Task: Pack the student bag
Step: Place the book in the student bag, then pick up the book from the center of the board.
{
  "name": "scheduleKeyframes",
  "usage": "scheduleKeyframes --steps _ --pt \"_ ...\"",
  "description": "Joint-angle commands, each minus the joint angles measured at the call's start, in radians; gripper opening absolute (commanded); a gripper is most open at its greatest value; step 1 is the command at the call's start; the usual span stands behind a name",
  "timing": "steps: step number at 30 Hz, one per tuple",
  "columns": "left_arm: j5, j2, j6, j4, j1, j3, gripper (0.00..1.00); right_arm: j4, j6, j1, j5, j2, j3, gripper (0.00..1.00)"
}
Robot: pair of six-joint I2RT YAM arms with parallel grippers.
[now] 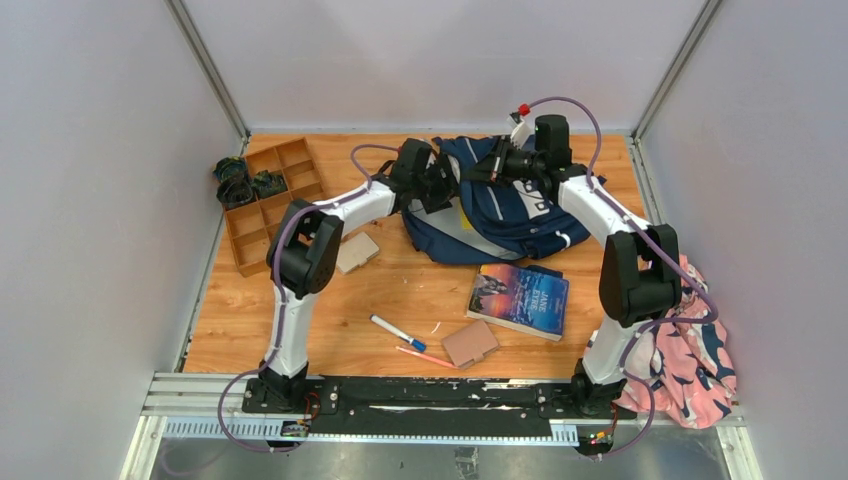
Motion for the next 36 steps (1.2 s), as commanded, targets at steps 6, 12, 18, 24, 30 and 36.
scheduleKeyframes --steps 6,12,18,24,30,36 --pt "-0.178 -0.171 0.244 -0.313 -0.011 -0.007 0.84 0.009 -0.013 -0.015 0.002 -0.041 0.015 0.0" --pt "-0.207 -0.371 0.294 -0.383 -0.011 -0.106 0.81 -0.117 -0.093 -0.017 0.1 -0.048 0.017 0.0" --pt "-0.198 -0.617 0.299 -0.351 -0.011 -0.295 0.78 -0.421 -0.298 -0.004 0.184 -0.045 0.095 0.75" --pt "-0.101 -0.677 0.421 -0.408 -0.06 -0.344 0.84 -0.541 -0.348 -0.038 0.66 -0.361 -0.14 0.86" --pt "-0.065 -0.643 0.358 -0.259 -0.23 -0.485 0.85 -0.645 -0.295 -0.151 0.956 -0.725 -0.506 0.83" --pt "0.031 -0.51 0.227 -0.008 -0.292 -0.58 0.85 -0.689 -0.226 -0.196 0.778 -0.866 -0.768 0.84"
